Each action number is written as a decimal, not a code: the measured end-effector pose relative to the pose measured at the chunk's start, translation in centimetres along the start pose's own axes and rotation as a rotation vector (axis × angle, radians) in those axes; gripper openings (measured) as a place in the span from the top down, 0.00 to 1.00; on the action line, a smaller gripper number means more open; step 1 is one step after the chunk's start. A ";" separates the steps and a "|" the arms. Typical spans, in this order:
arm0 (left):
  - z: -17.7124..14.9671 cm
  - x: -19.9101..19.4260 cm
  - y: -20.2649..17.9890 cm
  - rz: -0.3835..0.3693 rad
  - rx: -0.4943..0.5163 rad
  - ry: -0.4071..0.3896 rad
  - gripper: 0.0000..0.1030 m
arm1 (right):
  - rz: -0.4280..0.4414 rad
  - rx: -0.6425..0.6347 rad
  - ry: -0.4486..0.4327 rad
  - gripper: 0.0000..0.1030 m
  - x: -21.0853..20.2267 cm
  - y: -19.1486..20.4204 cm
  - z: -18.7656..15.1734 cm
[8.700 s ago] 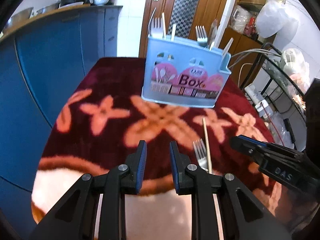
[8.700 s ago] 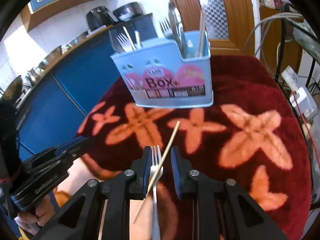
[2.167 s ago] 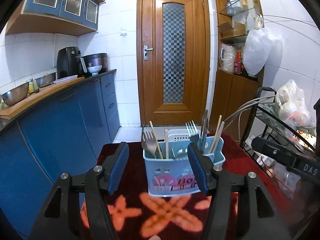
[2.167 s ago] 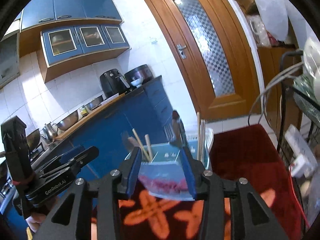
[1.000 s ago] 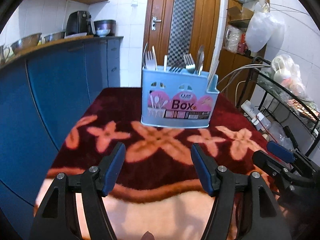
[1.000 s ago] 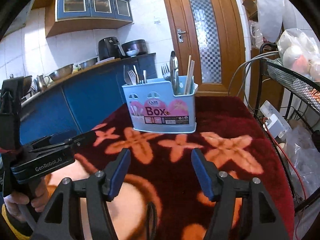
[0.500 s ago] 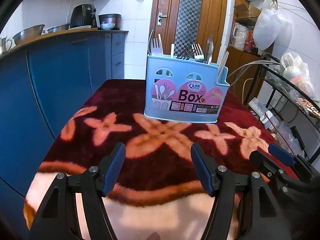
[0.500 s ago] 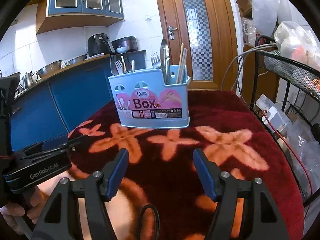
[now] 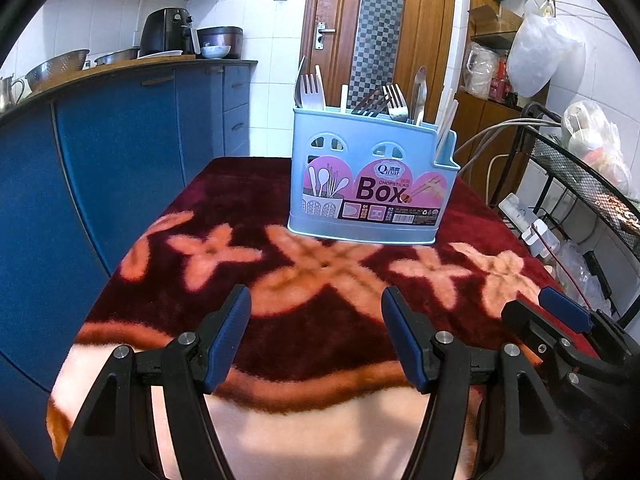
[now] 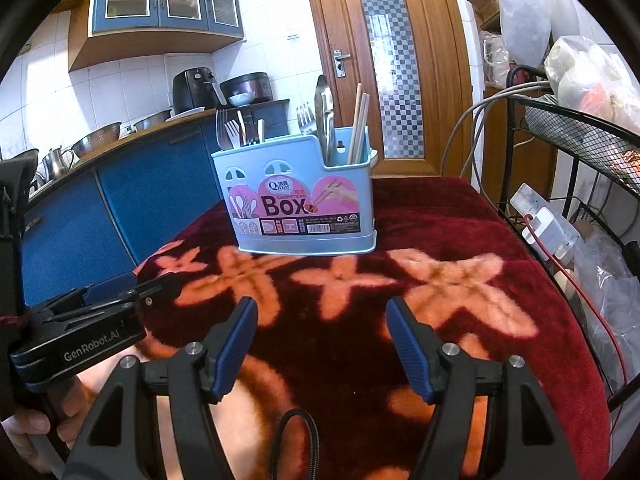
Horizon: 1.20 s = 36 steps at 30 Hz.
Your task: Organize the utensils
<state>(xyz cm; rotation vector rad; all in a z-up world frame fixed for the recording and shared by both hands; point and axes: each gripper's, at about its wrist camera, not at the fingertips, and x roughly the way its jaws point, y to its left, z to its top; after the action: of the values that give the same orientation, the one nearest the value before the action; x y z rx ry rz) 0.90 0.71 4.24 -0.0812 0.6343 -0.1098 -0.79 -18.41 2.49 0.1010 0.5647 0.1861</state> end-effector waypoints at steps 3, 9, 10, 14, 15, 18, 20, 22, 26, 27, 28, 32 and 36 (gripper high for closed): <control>0.0 -0.1 0.0 0.000 0.003 -0.003 0.33 | -0.001 -0.003 0.000 0.33 0.0 0.0 0.0; 0.0 -0.2 -0.1 -0.006 0.004 -0.001 0.33 | -0.001 -0.002 -0.001 0.33 0.0 0.0 0.0; 0.0 -0.1 -0.1 -0.005 0.003 -0.001 0.33 | -0.001 -0.002 -0.001 0.33 0.0 0.0 0.0; 0.1 -0.2 0.0 -0.006 -0.001 -0.001 0.33 | -0.001 -0.001 0.000 0.33 0.0 0.0 0.0; 0.1 -0.2 0.0 -0.005 0.000 -0.001 0.33 | 0.000 -0.001 0.000 0.33 0.0 0.0 0.0; 0.1 -0.2 0.0 -0.005 0.000 -0.002 0.33 | -0.001 -0.002 0.000 0.33 0.0 0.1 0.0; 0.1 -0.2 0.0 -0.005 -0.001 -0.002 0.33 | -0.001 -0.003 0.000 0.33 0.0 0.0 0.0; 0.1 -0.2 0.0 -0.005 -0.001 -0.002 0.33 | 0.000 -0.002 -0.001 0.33 -0.1 0.0 0.0; 0.1 -0.2 0.0 -0.006 0.000 -0.003 0.33 | -0.001 -0.002 -0.001 0.33 -0.1 0.1 0.0; 0.1 -0.2 0.0 -0.005 0.000 -0.002 0.33 | -0.001 -0.001 -0.001 0.33 -0.1 0.1 0.0; 0.1 -0.2 0.0 -0.005 0.000 -0.002 0.33 | -0.001 -0.001 0.000 0.33 -0.1 0.1 0.0; 0.1 -0.3 -0.1 -0.005 -0.001 -0.002 0.33 | -0.001 -0.001 0.000 0.33 -0.1 0.1 0.0; 0.1 -0.3 -0.1 -0.005 -0.001 -0.002 0.33 | -0.001 -0.001 0.000 0.33 -0.1 0.1 0.0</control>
<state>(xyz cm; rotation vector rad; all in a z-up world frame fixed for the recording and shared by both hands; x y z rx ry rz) 0.75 0.64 4.53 -0.0839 0.6323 -0.1142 -0.88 -18.33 2.53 0.1002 0.5643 0.1852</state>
